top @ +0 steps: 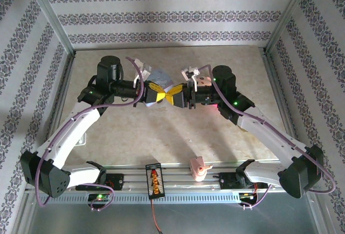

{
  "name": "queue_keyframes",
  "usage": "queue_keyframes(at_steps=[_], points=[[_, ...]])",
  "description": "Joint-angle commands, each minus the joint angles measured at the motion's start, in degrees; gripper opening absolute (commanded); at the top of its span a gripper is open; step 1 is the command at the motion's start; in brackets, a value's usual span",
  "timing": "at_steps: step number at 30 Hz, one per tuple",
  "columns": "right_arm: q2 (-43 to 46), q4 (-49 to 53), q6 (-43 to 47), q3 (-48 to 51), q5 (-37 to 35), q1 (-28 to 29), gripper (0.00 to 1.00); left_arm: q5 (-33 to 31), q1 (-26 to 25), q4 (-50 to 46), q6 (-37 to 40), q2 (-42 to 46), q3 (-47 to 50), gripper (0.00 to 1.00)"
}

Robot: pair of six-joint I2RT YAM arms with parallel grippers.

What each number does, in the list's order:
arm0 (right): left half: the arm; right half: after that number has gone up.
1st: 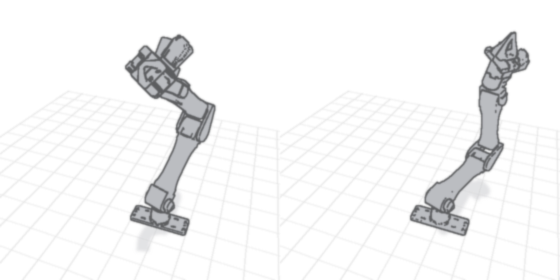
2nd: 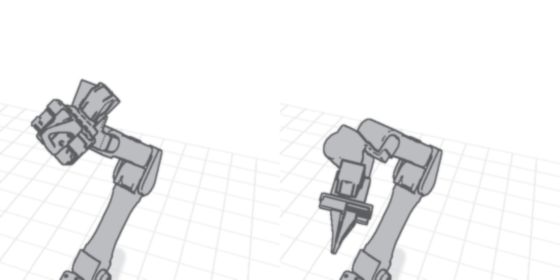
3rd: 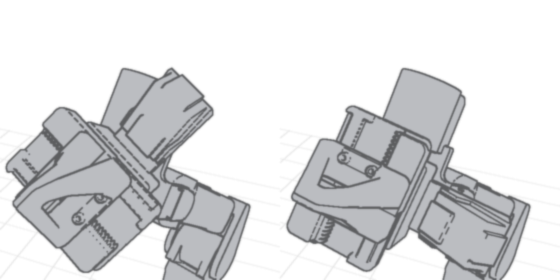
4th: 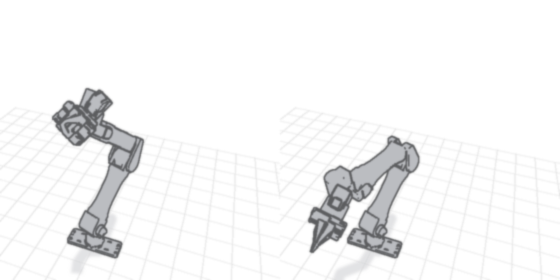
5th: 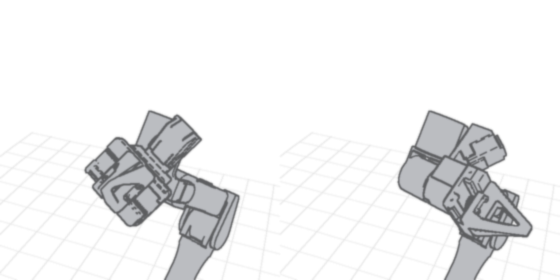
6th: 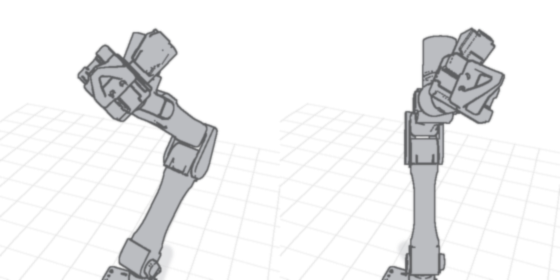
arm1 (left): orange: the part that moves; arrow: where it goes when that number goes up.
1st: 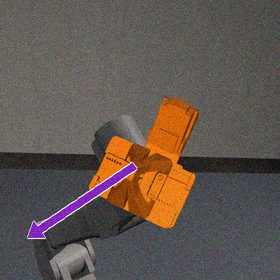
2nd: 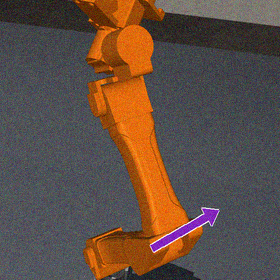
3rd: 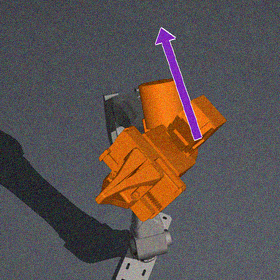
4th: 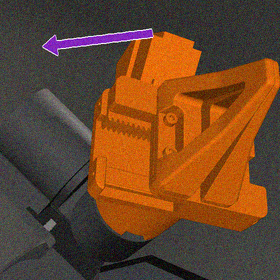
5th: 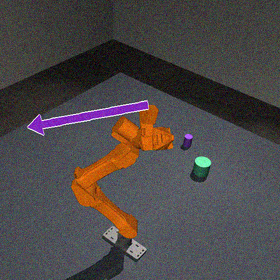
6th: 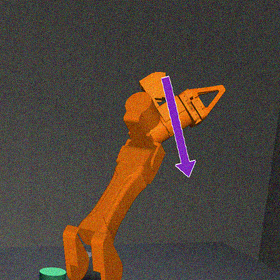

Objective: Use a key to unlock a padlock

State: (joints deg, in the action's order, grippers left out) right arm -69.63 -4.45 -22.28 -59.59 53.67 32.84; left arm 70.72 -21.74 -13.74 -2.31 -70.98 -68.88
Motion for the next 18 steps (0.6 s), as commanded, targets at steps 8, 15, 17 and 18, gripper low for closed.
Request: queue_keyframes(at_steps=[8,15,17,18], points=[[0.9,-0.6,0.1,0.0,1.4,0.2,0.26,1.6,0.3,3.3,-1.4,0.9,0.8,0.00],[0.6,-0.5,0.1,0.0,1.7,0.3,0.24,1.6,0.2,4.2,-1.9,0.9,1.0,0.00],[0.6,-0.4,0.1,0.1,1.7,0.4,0.26,1.5,0.3,4.2,-1.9,1.0,1.0,0.00],[0.5,-0.3,0.1,0.1,1.7,0.3,0.28,1.4,0.3,4.3,-1.9,1.0,1.0,0.00]])
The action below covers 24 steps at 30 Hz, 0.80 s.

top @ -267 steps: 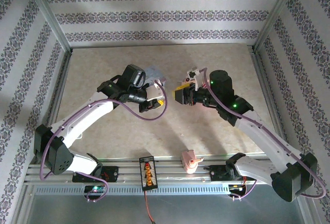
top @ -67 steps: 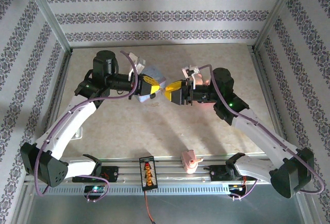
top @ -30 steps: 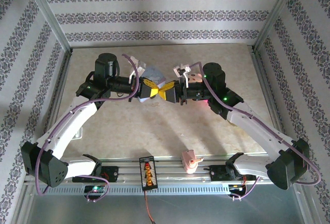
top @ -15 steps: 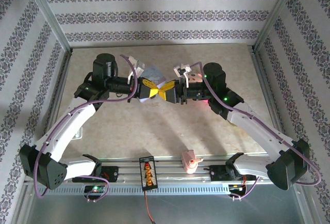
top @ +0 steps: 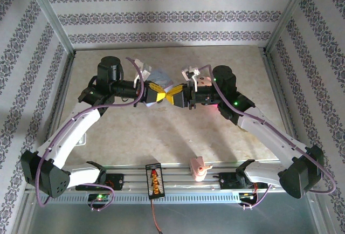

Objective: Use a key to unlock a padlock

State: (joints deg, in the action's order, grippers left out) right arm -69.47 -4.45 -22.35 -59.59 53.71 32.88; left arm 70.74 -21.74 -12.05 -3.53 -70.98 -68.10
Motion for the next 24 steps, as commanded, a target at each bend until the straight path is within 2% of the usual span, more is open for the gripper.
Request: queue_keyframes(at_steps=[1,15,17,20,21,22,23,24], points=[[0.4,-0.2,0.1,0.1,1.8,0.3,0.29,1.4,0.3,2.6,-0.7,1.0,0.2,0.00],[-0.2,0.0,0.1,0.3,2.3,0.3,0.21,1.1,0.3,3.4,-1.4,1.1,0.4,0.00],[-0.3,0.0,0.2,0.4,2.2,0.3,0.15,1.1,0.3,4.0,-1.8,1.1,0.6,0.00],[-0.2,0.1,0.4,0.5,1.7,0.3,0.01,1.0,0.3,4.9,-2.9,1.0,0.8,0.00],[0.0,0.1,0.5,0.6,1.1,0.3,0.00,0.5,0.3,5.3,-3.5,1.0,0.9,0.00],[0.4,0.1,0.6,1.0,0.3,0.2,0.00,-0.4,0.3,5.7,-4.2,1.0,0.9,0.08],[0.8,0.2,0.6,1.2,-0.4,0.0,0.00,-1.5,0.3,6.1,-4.9,1.0,0.9,0.21],[1.3,0.3,0.7,1.7,-1.4,-0.5,0.00,-2.9,0.3,6.5,-5.7,1.1,0.9,0.40]])
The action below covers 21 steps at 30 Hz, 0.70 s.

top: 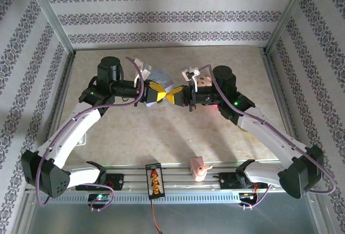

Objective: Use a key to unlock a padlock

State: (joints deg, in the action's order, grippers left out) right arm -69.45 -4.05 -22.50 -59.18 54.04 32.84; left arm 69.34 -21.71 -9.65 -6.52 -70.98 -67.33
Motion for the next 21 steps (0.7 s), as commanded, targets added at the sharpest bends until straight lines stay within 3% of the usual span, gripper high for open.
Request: queue_keyframes(at_steps=[1,3,5,9,14,21], points=[[2.0,0.1,0.6,1.9,-3.0,-1.0,0.00,-3.5,0.3,4.5,-3.7,1.3,0.2,0.61],[3.4,0.3,0.1,3.3,-5.6,-2.2,0.00,-8.9,0.3,5.4,-5.6,2.0,0.3,0.98],[4.8,1.0,-1.0,4.8,-8.3,-4.0,0.00,-16.6,0.3,5.6,-8.2,2.8,0.1,0.99],[7.3,1.0,-3.4,8.5,-12.6,-6.9,0.00,-38.8,0.1,5.2,-13.7,3.7,0.6,0.99],[9.2,1.1,-6.2,11.5,-16.5,-9.9,0.00,-64.7,-5.9,-0.6,-14.5,2.5,0.3,0.99],[9.3,2.1,-10.7,12.9,-17.9,-13.9,0.00,-85.1,-14.6,2.0,-21.3,-2.1,5.8,0.99]])
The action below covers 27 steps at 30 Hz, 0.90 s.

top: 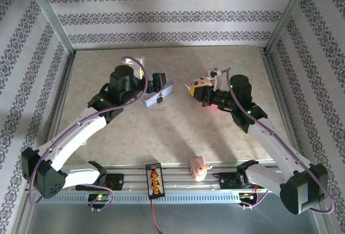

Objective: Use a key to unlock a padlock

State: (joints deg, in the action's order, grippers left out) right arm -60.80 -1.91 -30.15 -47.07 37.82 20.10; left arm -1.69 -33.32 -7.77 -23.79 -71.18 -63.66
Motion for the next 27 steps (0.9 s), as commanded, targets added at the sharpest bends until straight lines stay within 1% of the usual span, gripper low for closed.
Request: queue_keyframes(at_steps=[1,6,9,14,19,23,27], points=[[0.3,0.3,-4.3,0.8,-1.7,-2.0,0.00,-15.0,-3.8,1.3,-5.0,-2.5,3.3,0.98],[-2.1,3.4,-9.0,0.8,-1.1,-4.6,0.00,-14.4,-4.9,8.7,-13.5,-5.7,8.4,0.91],[-4.2,6.7,-9.0,0.4,-1.1,-5.2,0.00,-17.1,-5.5,8.6,-19.6,-8.7,8.7,0.91],[-6.5,11.0,-8.3,0.2,-3.5,-5.2,0.00,-21.6,-7.9,-0.5,-24.5,-16.8,2.7,0.93],[-7.9,12.0,-8.0,0.5,-4.4,-5.2,0.00,-24.2,-9.7,-7.2,-28.0,-24.6,-2.6,0.91],[-8.4,13.2,-7.3,0.9,-5.3,-4.9,0.00,-26.7,-11.0,-8.0,-29.6,-28.8,-3.8,0.86],[-8.9,13.5,-7.1,1.4,-6.1,-4.8,0.00,-27.6,-11.1,-7.5,-30.8,-32.7,-4.1,0.82]])
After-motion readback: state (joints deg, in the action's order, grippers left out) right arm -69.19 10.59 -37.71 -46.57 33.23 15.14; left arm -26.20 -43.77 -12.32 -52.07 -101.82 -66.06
